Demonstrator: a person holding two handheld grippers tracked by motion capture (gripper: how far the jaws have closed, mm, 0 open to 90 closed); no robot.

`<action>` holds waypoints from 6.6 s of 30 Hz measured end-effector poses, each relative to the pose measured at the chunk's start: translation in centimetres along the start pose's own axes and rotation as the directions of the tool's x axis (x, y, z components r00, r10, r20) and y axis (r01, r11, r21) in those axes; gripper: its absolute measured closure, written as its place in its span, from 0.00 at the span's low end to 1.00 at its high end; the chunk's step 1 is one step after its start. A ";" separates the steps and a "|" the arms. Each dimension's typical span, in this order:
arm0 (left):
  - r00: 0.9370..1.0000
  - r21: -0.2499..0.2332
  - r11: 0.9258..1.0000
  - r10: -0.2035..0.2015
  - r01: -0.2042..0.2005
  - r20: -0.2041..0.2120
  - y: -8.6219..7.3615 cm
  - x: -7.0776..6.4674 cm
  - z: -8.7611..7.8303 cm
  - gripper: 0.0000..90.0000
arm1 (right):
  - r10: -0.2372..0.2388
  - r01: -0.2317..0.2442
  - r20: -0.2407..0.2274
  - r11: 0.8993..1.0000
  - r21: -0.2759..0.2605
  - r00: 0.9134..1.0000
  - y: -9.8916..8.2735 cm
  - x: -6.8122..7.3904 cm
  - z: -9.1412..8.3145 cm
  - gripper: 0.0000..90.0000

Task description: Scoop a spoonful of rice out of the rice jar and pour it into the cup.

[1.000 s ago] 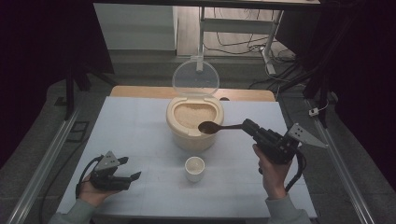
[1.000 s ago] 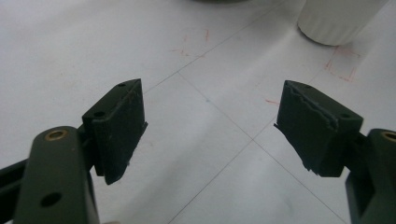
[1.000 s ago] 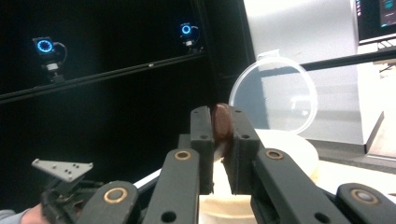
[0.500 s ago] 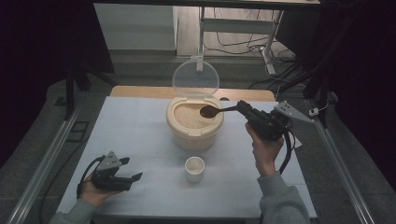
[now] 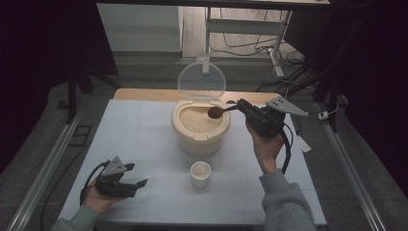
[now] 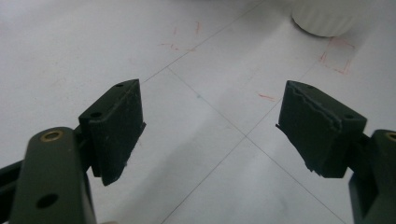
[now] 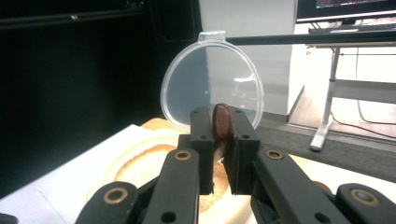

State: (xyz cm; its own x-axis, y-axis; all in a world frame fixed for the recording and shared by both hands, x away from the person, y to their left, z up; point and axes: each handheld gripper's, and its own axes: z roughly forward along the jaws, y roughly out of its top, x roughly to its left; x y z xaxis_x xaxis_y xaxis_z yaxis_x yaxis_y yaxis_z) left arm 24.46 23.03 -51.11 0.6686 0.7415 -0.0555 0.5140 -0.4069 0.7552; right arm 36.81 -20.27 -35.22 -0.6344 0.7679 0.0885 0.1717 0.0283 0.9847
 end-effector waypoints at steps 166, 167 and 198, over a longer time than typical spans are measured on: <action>0.998 0.041 0.998 0.057 -0.057 0.000 0.3 -0.5 0.8 0.25 | 0.646 -0.581 -0.082 0.728 0.364 0.759 -9.0 -1.6 -4.2 0.92; 0.998 0.041 0.998 0.057 -0.057 0.000 0.3 -0.5 0.8 0.25 | 0.642 -0.577 -0.083 0.732 0.364 0.762 -8.9 -1.6 -4.2 0.92; 0.998 0.043 0.997 0.060 -0.060 0.001 0.2 -0.5 0.8 0.25 | 0.395 -0.344 -0.206 0.907 0.242 0.895 -7.0 -0.7 -6.5 0.92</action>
State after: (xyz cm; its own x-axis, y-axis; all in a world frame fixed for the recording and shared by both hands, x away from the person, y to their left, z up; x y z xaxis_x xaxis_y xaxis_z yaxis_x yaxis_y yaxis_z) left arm 24.71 22.12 -51.44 0.6988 0.7152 -0.0106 0.4957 -0.4735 0.7281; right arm 31.17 -25.18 -41.21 -0.6557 0.5670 0.4986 0.5562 -0.0839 0.8268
